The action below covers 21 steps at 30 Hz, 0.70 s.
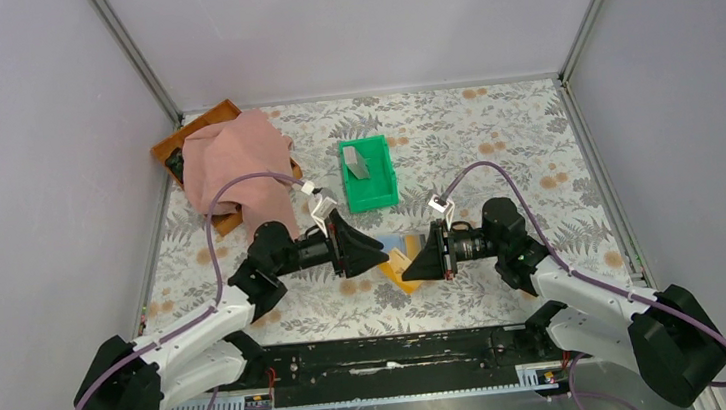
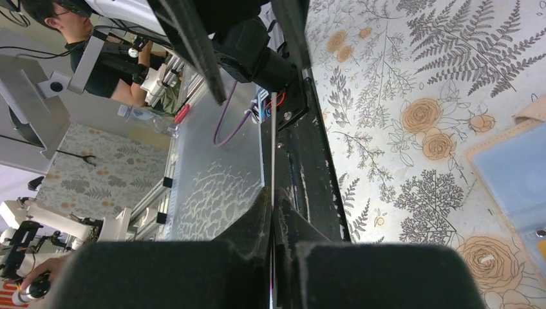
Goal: Take the credit cards out of the card holder
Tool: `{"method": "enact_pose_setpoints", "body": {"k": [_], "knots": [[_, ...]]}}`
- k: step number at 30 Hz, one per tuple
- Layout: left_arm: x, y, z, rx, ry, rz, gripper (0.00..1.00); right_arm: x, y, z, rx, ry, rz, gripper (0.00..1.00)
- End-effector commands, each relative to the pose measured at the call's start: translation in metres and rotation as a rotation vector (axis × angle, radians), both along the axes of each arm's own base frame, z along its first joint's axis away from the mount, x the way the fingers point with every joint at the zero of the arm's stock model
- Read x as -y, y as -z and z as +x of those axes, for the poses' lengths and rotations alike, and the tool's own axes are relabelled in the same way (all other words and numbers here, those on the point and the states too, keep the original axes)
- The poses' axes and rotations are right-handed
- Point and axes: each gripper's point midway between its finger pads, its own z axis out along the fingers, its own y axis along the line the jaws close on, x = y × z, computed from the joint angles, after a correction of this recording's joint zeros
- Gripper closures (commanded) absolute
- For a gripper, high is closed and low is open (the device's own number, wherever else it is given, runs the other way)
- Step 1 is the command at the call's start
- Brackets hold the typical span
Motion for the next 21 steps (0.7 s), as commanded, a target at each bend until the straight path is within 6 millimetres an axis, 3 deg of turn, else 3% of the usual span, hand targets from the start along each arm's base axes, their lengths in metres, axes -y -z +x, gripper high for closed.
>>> {"method": "enact_pose_setpoints", "body": {"k": [1, 8, 13, 16, 19, 21], "knots": [[0.001, -0.008, 0.016, 0.022, -0.068, 0.008, 0.5, -0.004, -0.013, -0.006, 0.052, -0.049, 0.047, 1.0], [0.004, -0.005, 0.008, 0.015, -0.016, -0.012, 0.5, -0.003, -0.015, -0.007, 0.066, -0.05, 0.054, 1.0], [0.006, -0.007, -0.014, 0.012, 0.111, -0.036, 0.52, -0.004, -0.013, -0.006, 0.065, -0.048, 0.046, 1.0], [0.006, -0.007, -0.023, 0.009, 0.16, -0.043, 0.61, -0.004, -0.013, -0.005, 0.065, -0.044, 0.044, 1.0], [0.005, -0.007, -0.025, 0.009, 0.168, -0.046, 0.81, -0.004, -0.013, -0.004, 0.067, -0.04, 0.041, 1.0], [0.005, -0.006, -0.026, 0.008, 0.17, -0.047, 0.88, -0.004, -0.013, -0.004, 0.069, -0.038, 0.04, 1.0]]}}
